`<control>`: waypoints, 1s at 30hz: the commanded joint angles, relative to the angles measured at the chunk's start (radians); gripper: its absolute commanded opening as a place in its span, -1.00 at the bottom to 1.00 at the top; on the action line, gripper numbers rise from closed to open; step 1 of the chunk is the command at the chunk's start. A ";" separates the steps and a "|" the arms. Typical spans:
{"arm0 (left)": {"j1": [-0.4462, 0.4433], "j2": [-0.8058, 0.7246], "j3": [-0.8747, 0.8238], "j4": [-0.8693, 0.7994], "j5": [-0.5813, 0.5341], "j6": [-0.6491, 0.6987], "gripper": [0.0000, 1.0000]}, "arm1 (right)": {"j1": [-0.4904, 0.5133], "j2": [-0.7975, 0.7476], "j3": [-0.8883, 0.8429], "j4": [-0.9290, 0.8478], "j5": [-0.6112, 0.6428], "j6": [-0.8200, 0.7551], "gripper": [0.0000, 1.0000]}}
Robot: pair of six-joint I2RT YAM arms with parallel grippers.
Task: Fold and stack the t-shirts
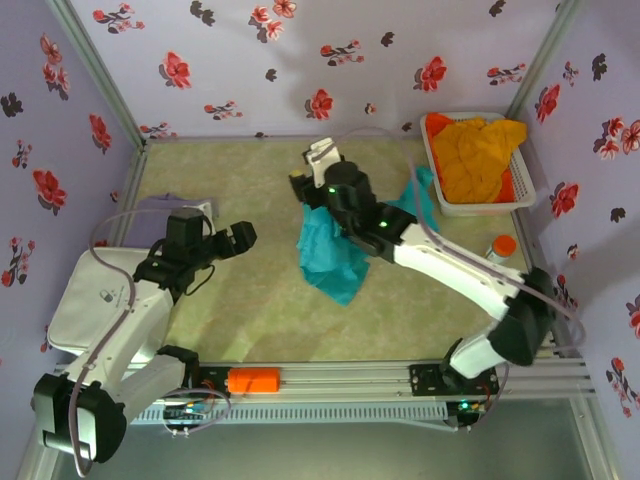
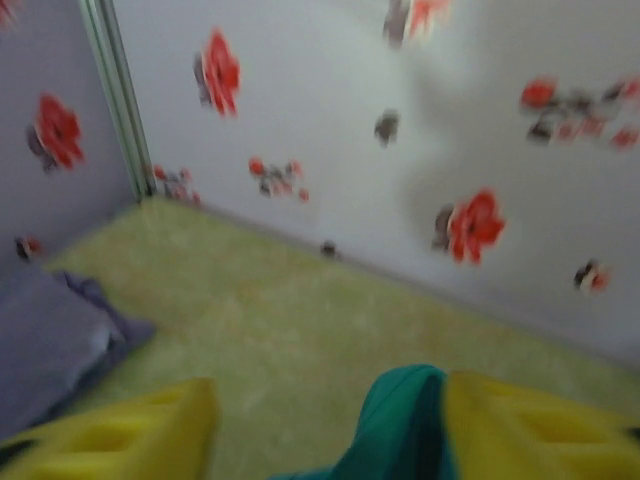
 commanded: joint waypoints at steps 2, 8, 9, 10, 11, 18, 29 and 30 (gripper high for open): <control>-0.001 -0.010 0.023 -0.108 -0.024 0.027 0.80 | 0.001 0.101 0.163 -0.262 0.061 0.165 0.72; -0.018 0.030 -0.041 -0.065 0.020 -0.049 0.76 | -0.001 0.047 0.025 -0.235 0.153 0.212 0.99; -0.030 0.041 -0.058 -0.043 0.028 -0.071 0.75 | -0.005 0.031 -0.005 -0.233 0.163 0.225 0.99; -0.051 0.048 -0.072 -0.022 0.029 -0.090 0.75 | -0.009 0.016 -0.028 -0.234 0.161 0.236 0.99; -0.073 0.055 -0.088 0.004 0.029 -0.111 0.74 | -0.018 0.002 -0.062 -0.236 0.152 0.257 0.99; -0.246 0.193 -0.110 0.172 0.015 -0.203 0.60 | -0.077 -0.086 -0.263 -0.229 0.035 0.400 0.84; -0.405 0.505 0.059 0.196 -0.004 -0.208 0.21 | -0.159 -0.207 -0.401 -0.301 0.124 0.535 0.74; -0.417 0.531 0.076 0.191 -0.004 -0.210 0.17 | -0.168 -0.218 -0.412 -0.304 0.124 0.546 0.74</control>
